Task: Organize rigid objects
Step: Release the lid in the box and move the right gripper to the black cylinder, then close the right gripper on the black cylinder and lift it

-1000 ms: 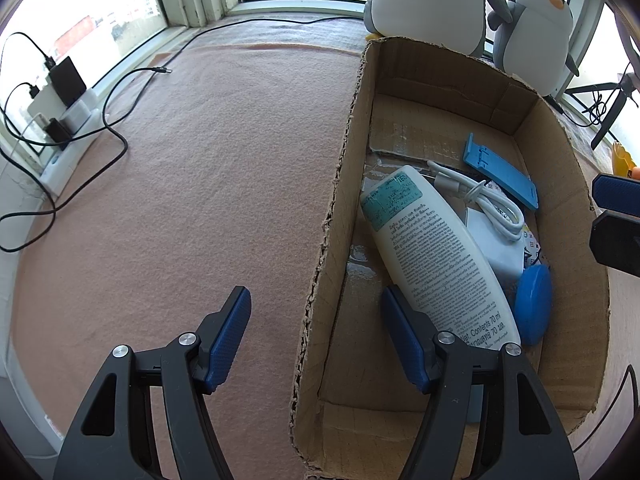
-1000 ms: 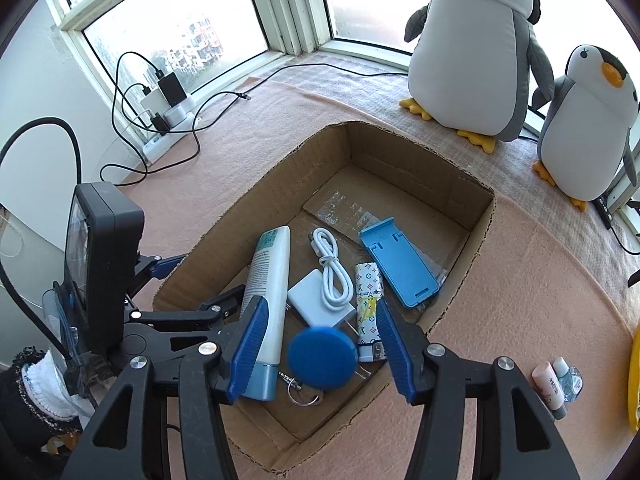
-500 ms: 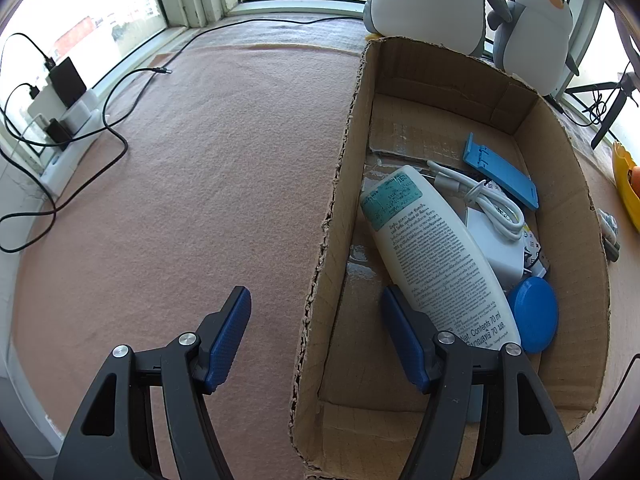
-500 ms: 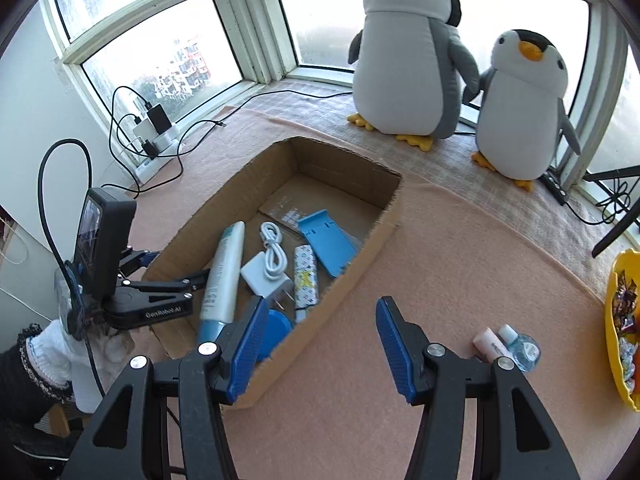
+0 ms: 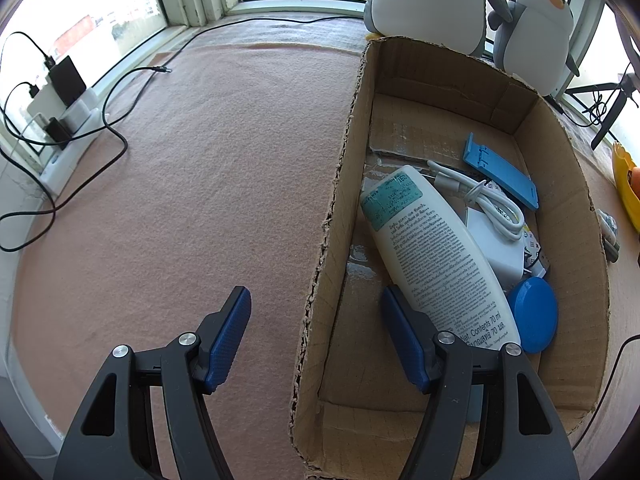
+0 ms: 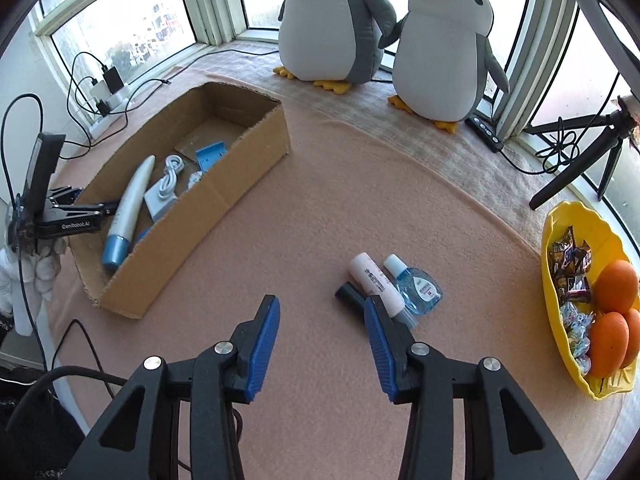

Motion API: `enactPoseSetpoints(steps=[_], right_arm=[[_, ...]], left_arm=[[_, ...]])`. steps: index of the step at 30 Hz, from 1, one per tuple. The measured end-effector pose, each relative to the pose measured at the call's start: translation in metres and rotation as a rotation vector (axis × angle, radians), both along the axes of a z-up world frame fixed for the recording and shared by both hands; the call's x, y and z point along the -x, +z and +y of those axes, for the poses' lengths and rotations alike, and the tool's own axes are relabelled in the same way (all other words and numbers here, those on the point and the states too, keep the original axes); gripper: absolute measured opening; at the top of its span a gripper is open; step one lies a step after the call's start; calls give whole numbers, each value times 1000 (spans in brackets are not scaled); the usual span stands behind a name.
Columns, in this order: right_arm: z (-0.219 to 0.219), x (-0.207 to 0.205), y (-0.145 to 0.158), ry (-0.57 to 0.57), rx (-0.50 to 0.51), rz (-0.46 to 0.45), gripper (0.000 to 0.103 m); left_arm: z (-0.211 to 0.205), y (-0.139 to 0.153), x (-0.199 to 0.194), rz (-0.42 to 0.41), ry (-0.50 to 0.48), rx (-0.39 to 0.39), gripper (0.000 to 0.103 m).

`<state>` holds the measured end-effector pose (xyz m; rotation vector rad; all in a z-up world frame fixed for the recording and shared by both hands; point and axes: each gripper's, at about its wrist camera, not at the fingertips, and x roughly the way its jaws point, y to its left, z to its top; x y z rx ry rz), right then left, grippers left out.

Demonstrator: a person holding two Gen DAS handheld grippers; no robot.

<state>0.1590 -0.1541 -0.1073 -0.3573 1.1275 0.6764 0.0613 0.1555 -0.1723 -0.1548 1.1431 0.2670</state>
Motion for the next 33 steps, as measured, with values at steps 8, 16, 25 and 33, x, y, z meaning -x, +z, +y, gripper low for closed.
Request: enactPoseSetpoints(steps=[8, 16, 25, 33], right_arm=[[-3, -15, -28, 26, 62, 59, 36], [-2, -24, -41, 23, 85, 88, 34], [5, -32, -48, 16, 111, 93, 30], [7, -35, -58, 11, 134, 121, 23]], left_arm=[[0, -1, 0, 2, 1, 1, 69], [0, -1, -1, 2, 1, 2, 69], [1, -2, -2, 2, 3, 4, 69], [1, -2, -2, 2, 3, 5, 69]])
